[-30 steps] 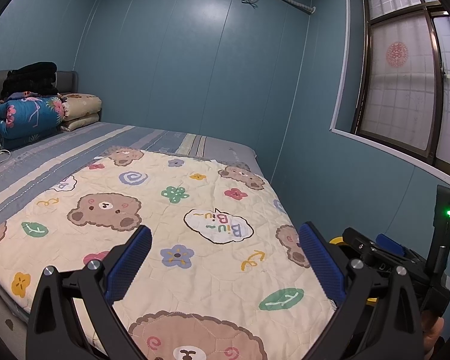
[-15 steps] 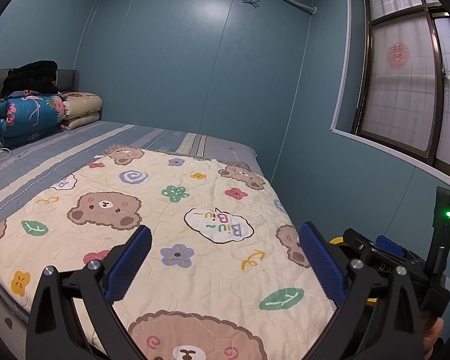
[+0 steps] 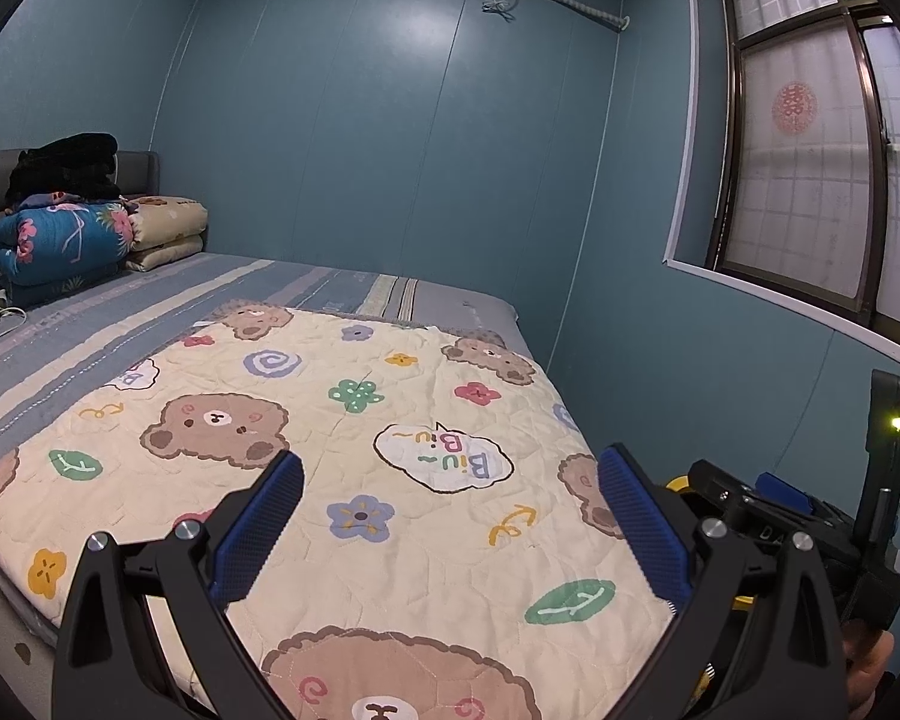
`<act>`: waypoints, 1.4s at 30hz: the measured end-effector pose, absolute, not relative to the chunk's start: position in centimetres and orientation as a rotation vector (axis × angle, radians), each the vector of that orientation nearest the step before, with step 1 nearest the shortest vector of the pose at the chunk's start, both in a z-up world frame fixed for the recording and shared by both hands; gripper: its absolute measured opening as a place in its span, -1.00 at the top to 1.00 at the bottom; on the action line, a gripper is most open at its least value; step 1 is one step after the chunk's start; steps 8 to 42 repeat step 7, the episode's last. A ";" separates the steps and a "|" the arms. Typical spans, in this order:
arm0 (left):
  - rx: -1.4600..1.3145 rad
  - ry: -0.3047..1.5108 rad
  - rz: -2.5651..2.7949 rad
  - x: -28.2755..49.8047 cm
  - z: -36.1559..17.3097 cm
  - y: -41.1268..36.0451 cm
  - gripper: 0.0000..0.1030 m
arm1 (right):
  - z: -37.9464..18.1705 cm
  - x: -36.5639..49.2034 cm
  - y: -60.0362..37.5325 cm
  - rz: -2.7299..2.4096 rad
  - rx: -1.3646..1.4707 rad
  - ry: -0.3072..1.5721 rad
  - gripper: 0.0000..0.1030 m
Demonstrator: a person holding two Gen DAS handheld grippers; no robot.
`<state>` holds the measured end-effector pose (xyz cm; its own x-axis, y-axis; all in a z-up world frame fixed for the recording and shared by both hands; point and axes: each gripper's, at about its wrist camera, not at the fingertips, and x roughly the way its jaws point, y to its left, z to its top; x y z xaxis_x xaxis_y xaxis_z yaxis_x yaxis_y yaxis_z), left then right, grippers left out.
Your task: Collect trash
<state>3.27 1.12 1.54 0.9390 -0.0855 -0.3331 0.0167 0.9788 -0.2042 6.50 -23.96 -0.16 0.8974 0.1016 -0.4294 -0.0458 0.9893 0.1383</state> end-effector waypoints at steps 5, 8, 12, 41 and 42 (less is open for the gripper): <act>-0.191 0.363 -0.061 3.4 1.5 0.9 -0.84 | -0.2 6.5 -24.0 0.076 0.128 0.453 -0.84; -0.192 0.362 -0.064 3.5 1.6 0.9 -0.84 | -0.3 6.4 -23.9 0.075 0.128 0.453 -0.84; -0.192 0.362 -0.064 3.5 1.6 0.9 -0.84 | -0.3 6.4 -23.9 0.075 0.128 0.453 -0.84; -0.192 0.362 -0.064 3.5 1.6 0.9 -0.84 | -0.3 6.4 -23.9 0.075 0.128 0.453 -0.84; -0.192 0.362 -0.064 3.5 1.6 0.9 -0.84 | -0.3 6.4 -23.9 0.075 0.128 0.453 -0.84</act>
